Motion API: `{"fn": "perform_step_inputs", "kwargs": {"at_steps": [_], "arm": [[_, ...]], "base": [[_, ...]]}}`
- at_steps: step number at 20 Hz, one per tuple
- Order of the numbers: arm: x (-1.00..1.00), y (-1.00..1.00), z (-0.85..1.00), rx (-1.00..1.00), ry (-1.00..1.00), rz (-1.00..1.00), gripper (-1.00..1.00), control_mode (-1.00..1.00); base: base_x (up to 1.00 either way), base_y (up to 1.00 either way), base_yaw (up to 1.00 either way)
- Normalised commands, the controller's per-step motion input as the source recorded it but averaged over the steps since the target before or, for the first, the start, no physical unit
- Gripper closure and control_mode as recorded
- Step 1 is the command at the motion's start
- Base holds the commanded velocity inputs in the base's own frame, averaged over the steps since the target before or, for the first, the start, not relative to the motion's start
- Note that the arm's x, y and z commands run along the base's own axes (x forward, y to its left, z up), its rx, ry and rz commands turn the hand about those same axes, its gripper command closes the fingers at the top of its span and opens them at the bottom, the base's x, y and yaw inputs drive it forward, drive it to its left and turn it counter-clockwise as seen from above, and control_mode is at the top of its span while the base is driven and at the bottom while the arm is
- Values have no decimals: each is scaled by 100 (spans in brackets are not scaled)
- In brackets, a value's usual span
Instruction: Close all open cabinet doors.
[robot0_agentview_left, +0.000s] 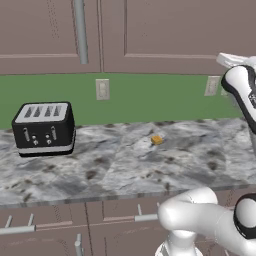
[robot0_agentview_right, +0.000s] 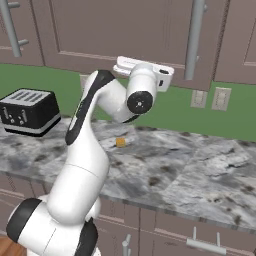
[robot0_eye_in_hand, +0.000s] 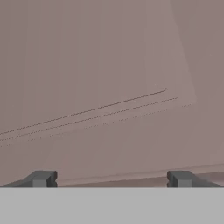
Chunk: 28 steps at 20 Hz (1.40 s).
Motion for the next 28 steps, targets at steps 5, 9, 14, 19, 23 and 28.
{"fn": "perform_step_inputs", "kwargs": {"at_steps": [5, 9, 14, 19, 23, 28], "arm": [[25, 0, 7, 0, 0, 6, -100, -100], [16, 0, 0, 0, 0, 5, -100, -100], [20, 0, 0, 0, 0, 3, -100, -100], [30, 0, 0, 0, 0, 3, -100, -100], [30, 0, 0, 0, 0, 3, -100, -100], [20, 0, 0, 0, 0, 3, -100, -100]], "base": [[0, 0, 0], [0, 0, 0], [0, 0, 0], [0, 0, 0], [0, 0, 0], [0, 0, 0]]}}
